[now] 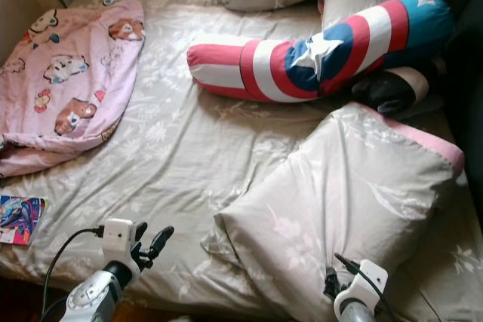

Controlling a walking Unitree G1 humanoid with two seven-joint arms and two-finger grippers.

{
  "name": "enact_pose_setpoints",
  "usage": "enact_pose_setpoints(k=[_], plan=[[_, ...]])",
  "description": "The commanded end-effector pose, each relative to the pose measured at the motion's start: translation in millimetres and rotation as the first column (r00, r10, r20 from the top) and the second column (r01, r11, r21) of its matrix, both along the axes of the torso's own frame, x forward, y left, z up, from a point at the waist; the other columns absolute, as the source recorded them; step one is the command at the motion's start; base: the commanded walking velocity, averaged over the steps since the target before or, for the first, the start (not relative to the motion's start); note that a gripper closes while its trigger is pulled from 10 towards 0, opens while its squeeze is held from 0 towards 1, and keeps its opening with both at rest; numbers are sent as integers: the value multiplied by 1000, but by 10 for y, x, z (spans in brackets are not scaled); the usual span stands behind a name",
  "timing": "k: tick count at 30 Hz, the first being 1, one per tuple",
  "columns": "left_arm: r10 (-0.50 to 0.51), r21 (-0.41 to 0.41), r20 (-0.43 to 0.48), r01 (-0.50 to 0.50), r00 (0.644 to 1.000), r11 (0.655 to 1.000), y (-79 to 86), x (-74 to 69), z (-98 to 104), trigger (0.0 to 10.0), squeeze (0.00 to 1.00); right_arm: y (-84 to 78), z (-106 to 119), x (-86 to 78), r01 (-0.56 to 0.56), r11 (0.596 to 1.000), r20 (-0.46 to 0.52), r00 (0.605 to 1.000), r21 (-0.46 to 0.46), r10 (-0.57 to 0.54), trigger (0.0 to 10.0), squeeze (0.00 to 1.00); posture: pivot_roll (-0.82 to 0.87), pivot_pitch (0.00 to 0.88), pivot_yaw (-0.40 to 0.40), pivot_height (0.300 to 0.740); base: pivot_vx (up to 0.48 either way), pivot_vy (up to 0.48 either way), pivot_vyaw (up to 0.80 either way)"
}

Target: Clean up the room

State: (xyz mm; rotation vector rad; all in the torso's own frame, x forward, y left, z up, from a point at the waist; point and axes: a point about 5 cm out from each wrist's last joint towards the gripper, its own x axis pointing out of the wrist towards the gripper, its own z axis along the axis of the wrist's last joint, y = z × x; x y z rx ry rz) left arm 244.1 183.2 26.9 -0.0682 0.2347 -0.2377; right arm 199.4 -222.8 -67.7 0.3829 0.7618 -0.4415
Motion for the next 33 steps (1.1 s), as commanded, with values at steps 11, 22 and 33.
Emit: enact_pose_setpoints(k=[11,22,33], plan=[[-26,59,-15,27,1000,998,111,-144,107,10000,0,332,-197,-243,-79,993,-115,989,85,88,0,0,179,314,124,720,0,0,0],[-8,72,-17,10,1000,997,171,-113,192,10000,0,320,-269,-420,-103,992,-160,981,70,113,0,0,176,326,127,720,0,0,0],[3,67,-32,-1,999,998,168,-129,167,10000,0,299,-250,-392,-132,991,-149,979,33,136,0,0,167,314,114,720,0,0,0]])
